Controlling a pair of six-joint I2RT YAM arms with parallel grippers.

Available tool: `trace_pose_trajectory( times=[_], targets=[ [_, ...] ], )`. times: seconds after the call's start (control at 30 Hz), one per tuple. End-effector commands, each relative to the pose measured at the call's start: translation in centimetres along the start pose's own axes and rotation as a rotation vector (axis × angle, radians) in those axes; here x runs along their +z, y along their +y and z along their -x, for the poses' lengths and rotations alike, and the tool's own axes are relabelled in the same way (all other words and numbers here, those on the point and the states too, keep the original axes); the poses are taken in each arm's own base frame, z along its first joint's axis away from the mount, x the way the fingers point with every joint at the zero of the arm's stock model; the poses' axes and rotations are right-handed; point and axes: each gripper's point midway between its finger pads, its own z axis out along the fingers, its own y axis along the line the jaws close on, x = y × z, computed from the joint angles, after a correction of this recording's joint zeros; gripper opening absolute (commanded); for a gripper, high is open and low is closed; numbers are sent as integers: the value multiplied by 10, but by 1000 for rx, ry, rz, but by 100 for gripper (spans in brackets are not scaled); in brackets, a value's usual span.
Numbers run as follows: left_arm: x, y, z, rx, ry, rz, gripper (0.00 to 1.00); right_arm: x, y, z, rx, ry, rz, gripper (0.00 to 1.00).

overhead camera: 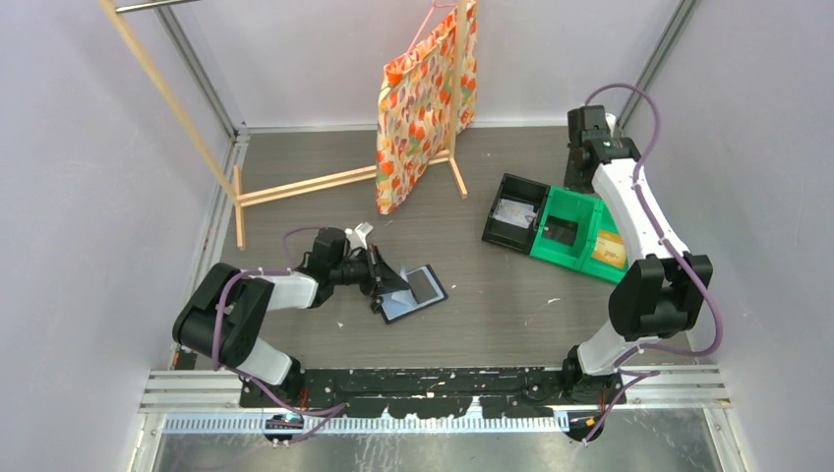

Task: Take the credit cards out of the card holder
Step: Place the credit card in the storage box.

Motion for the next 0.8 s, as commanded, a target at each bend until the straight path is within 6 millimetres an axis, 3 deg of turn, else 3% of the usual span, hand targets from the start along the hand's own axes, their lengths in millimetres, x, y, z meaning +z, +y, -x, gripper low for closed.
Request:
trace_pose_trajectory(
  times=[0.0, 0.17, 0.37, 0.63, 0.77],
  targets=[
    [0, -15, 4, 59, -12, -47, 1, -2, 18, 21, -354, -106, 42, 1],
    [1, -17, 3, 65, -10, -49, 0, -5, 31, 19, -643, -240, 104, 1],
    [3, -19, 0, 65, 0, -61, 1, -4, 40, 0, -1045, -409, 205, 1],
    [3, -24, -2, 71, 4, -80, 1, 7, 43, -5, -1208, -490, 207, 1],
    [3, -26, -3, 74, 2, -92, 0, 9, 40, 5, -1219, -524, 174, 1]
  ],
)
